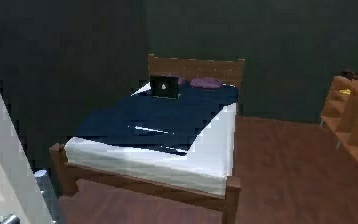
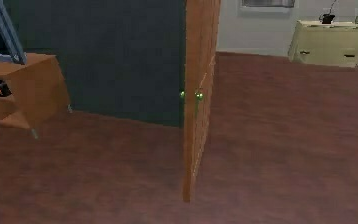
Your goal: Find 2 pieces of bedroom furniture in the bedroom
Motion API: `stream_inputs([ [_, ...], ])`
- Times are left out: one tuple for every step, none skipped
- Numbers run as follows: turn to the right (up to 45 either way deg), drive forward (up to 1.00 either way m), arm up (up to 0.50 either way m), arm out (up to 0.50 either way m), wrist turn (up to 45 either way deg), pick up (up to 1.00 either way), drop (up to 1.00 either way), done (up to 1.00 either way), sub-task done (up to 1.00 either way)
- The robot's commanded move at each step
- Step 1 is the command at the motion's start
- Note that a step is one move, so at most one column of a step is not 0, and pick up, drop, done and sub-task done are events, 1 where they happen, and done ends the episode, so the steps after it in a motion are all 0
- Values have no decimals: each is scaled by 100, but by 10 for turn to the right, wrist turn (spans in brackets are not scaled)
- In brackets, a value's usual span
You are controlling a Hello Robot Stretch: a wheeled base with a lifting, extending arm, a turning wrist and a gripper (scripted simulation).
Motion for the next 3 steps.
stream_inputs([
  [-450, 0, 0, 0, 0, 0, 0, 0, 0],
  [-450, 0, 0, 0, 0, 0, 0, 0, 0],
  [-450, 0, 0, 0, 0, 0, 0, 0, 0],
])
